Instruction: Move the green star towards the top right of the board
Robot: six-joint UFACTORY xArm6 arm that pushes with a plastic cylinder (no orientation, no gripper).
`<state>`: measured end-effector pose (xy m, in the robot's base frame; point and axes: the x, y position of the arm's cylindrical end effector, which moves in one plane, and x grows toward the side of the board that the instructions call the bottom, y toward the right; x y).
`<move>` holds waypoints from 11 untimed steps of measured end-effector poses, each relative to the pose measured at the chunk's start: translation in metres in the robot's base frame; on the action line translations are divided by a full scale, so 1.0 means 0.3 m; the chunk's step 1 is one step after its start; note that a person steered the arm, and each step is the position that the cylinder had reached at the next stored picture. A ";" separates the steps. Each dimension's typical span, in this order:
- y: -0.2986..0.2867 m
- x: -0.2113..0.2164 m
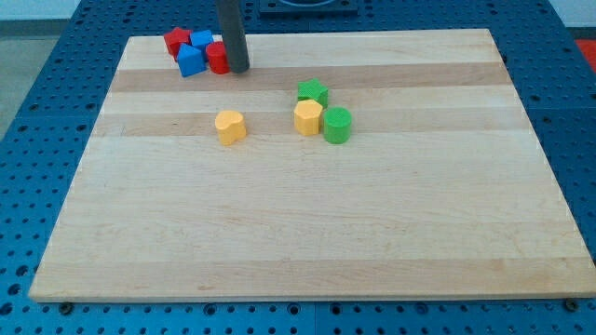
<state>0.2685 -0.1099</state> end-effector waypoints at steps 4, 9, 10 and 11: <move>0.183 0.292; 0.792 0.253; 0.903 0.277; 0.981 0.277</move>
